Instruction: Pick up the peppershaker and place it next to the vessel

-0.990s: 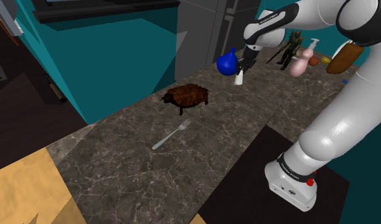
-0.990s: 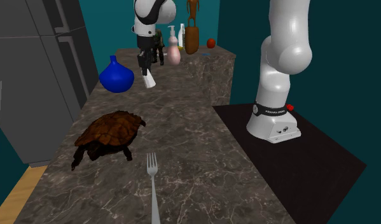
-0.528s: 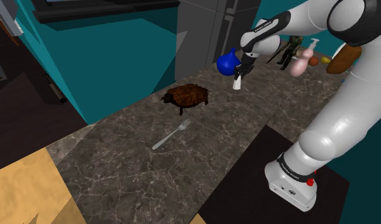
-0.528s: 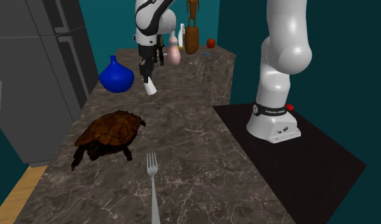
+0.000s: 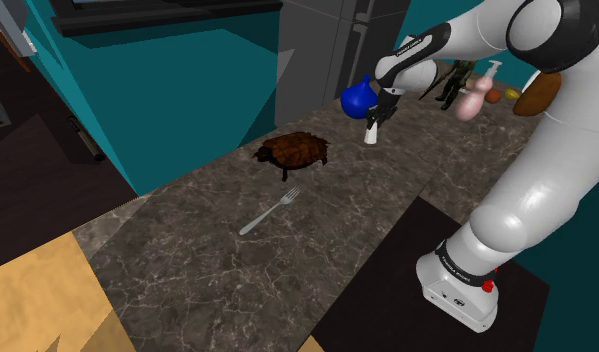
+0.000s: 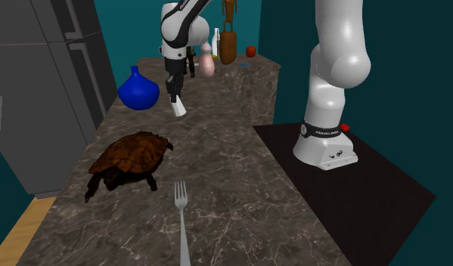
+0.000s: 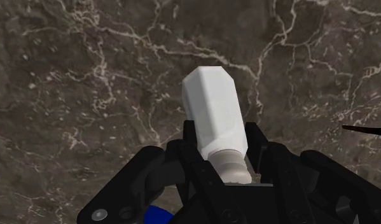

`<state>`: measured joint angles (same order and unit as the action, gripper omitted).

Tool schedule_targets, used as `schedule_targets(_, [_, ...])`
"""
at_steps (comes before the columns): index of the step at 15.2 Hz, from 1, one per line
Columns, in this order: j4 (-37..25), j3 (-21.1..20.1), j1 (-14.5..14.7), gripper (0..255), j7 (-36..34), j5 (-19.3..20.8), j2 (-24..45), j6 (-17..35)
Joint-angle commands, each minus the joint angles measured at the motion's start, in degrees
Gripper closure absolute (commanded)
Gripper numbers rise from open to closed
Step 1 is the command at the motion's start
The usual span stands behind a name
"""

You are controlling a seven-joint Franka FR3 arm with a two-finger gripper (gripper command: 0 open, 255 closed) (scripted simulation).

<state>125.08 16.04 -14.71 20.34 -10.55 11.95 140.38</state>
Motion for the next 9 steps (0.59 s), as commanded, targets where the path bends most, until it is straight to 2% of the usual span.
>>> schedule_targets(1, [-0.02,0.0,0.0,255,0.01,-0.01,0.01,0.01])
schedule_targets(2, [-0.02,0.0,0.0,255,0.01,-0.01,0.01,0.01])
schedule_targets(3, [-0.01,0.0,0.0,0,0.01,-0.01,0.01,0.01])
schedule_targets(8, [-0.01,0.0,0.0,0,0.01,-0.01,0.01,0.01])
schedule_targets(9, [-0.24,0.3,0.14,0,-0.57,0.85,-1.47,-1.6])
